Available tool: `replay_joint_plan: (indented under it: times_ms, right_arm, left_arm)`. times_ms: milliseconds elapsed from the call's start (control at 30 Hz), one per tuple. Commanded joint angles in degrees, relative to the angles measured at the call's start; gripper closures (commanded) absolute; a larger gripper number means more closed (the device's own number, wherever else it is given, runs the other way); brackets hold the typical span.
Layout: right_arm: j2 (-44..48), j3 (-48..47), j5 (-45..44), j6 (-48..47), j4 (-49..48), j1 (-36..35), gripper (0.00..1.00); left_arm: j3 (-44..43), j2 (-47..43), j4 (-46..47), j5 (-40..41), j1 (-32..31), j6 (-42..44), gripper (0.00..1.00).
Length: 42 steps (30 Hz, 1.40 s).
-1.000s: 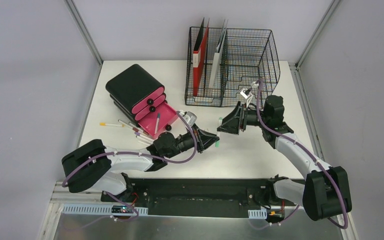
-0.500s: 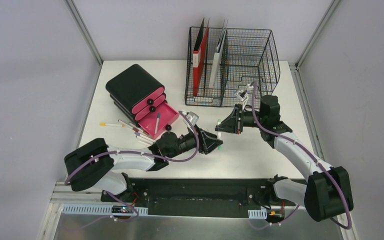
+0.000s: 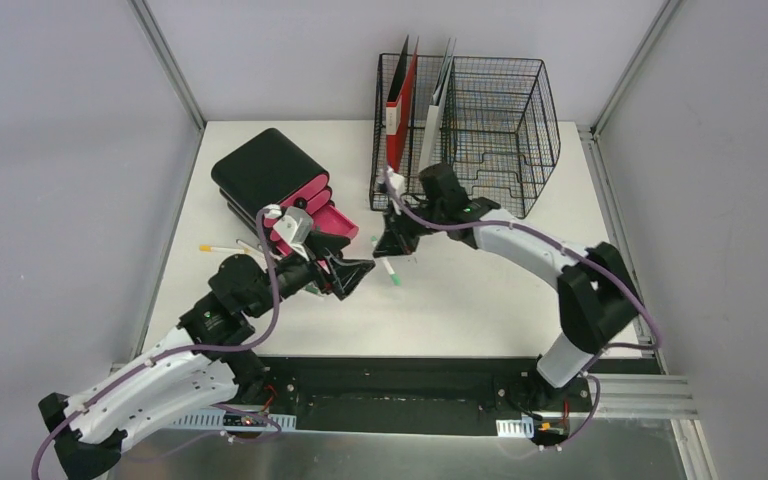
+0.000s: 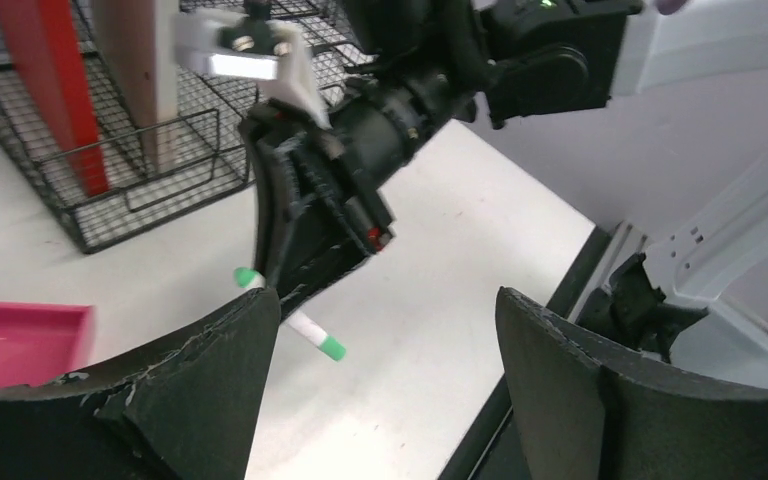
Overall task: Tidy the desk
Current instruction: Place the stationery in the drawer.
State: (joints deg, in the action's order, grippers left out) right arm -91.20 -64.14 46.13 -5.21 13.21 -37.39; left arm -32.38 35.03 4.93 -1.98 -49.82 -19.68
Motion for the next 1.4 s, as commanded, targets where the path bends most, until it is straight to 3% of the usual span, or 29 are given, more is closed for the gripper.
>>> replay_joint_plan:
  times_ms: [0, 100, 200, 300, 433, 667, 1133, 1367]
  right_arm:
    - [-8.0, -13.16, -11.95, -3.36, 2.43, -5.85, 1.0]
    - [-12.62, -18.63, -20.32, 4.22, -0.71, -9.92, 1.0]
    - [-15.34, -21.57, -29.44, 19.53, -5.28, -12.36, 1.0]
    - [-20.74, -29.74, -37.19, 37.83, 2.45, -12.2, 1.0]
    - [-28.1, -39.29, -36.05, 48.42, 9.61, -12.02, 1.0]
    - [-36.66, -52.46, -39.87, 52.57, 17.9, -11.04, 1.0]
    - [-43.34, -57.04, -31.11, 57.82, 17.57, -9.54, 0.55]
    - [-40.6, -54.18, -26.84, 54.67, 14.79, -9.18, 0.5]
  left_arm:
    - [-7.99, -1.93, -21.63, 0.75, 0.69, 10.61, 0.2]
    - [-9.6, -2.61, -25.2, 3.34, 0.7, 14.51, 0.2]
    - [-9.08, -4.08, -26.01, 6.18, 0.74, 16.98, 0.19]
    - [-9.96, -5.13, -27.71, 7.95, 0.77, 18.65, 0.19]
    - [-10.68, -6.93, -30.49, 11.43, 0.69, 19.15, 0.19]
    - [-9.05, -14.71, -32.32, 15.8, 0.69, 18.98, 0.19]
    - [-8.37, -16.97, -33.48, 17.86, 0.72, 17.2, 0.19]
    - [-7.39, -17.66, -33.36, 17.05, 0.74, 14.22, 0.19]
